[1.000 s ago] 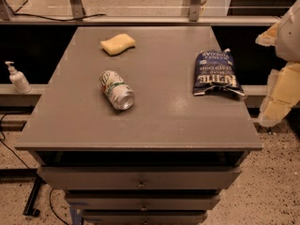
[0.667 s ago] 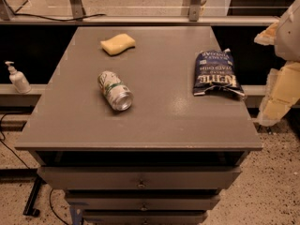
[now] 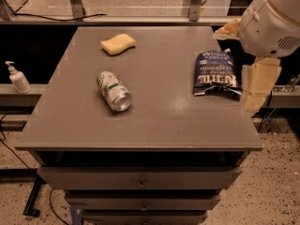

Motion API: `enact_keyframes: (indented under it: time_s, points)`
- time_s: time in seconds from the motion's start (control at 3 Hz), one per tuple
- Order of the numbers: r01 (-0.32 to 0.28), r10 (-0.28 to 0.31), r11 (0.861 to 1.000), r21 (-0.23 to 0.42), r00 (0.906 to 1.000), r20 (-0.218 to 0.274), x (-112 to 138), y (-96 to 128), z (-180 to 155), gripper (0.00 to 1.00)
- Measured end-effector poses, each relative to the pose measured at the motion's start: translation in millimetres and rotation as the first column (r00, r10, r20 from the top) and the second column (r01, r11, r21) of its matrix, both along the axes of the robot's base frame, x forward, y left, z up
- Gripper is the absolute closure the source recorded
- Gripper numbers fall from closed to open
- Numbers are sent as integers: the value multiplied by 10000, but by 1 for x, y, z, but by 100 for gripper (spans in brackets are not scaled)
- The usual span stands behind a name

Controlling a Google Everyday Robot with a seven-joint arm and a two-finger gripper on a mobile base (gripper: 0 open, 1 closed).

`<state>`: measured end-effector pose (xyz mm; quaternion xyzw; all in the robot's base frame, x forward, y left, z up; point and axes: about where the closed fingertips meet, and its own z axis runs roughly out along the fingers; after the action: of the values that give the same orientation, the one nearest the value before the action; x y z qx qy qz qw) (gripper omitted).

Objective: Place 7up can upright

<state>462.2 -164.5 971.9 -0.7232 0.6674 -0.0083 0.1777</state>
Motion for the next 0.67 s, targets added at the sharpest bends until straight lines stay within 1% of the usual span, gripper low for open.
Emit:
enact_keyframes:
  time_s: [0.33,0.67]
  points:
    - [-2360,2373,9708,-428,9710,283,7,34,-10,0]
    - [-4185,4295,8993,-1269,8999,757,11,68,-11,0]
